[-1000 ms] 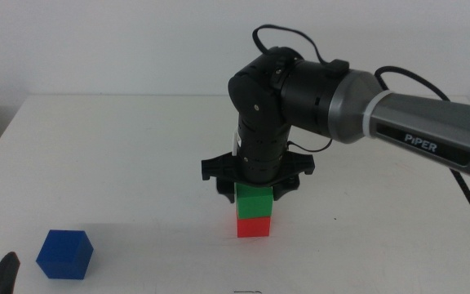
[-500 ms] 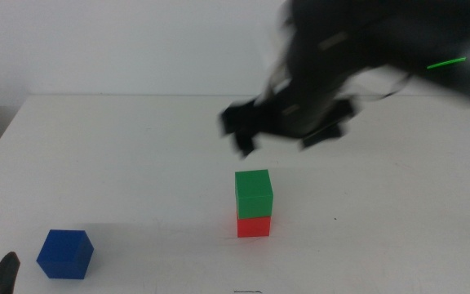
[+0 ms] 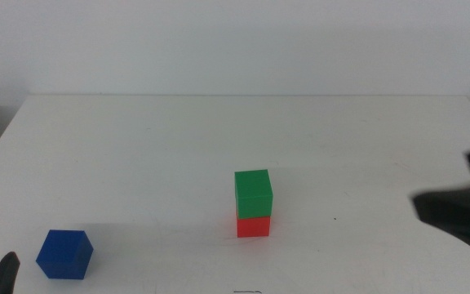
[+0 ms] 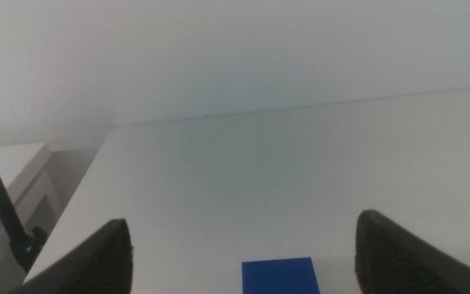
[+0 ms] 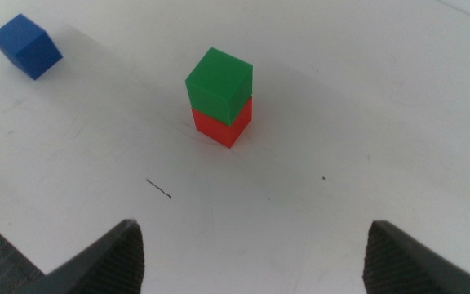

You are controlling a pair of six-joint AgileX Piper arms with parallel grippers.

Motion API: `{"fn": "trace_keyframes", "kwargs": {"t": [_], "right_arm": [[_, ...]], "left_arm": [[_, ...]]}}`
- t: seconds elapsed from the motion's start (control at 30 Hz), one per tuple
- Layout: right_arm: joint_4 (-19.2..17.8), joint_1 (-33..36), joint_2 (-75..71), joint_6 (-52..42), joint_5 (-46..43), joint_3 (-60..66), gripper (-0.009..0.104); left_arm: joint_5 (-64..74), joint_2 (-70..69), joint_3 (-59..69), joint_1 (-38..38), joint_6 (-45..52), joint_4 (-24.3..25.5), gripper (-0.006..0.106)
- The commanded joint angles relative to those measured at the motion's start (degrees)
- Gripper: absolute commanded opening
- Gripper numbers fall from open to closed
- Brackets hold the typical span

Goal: Stack red cubes first, then green, then blue cubes in a specific spot.

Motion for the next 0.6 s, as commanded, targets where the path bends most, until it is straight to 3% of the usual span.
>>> {"fn": "trace_keyframes", "kwargs": {"t": [0.0, 0.27, 0.57], "right_arm": [[-0.3, -0.4, -5.5, -1.8, -4.7, 1.5, 0.094], [2.5, -0.4, -17.1, -8.0, -6.7, 7.8, 0.094], [4.3, -0.4, -18.9, -12.1, -6.7, 9.0, 0.094]], "left_arm": [[-4.4, -1.1, -0.2, 0.0, 0.0, -0.1, 0.094], [-4.4, -1.1, -0.2, 0.0, 0.0, -0.1, 0.094], [-4.4, -1.1, -0.2, 0.0, 0.0, -0.1, 0.094]]}}
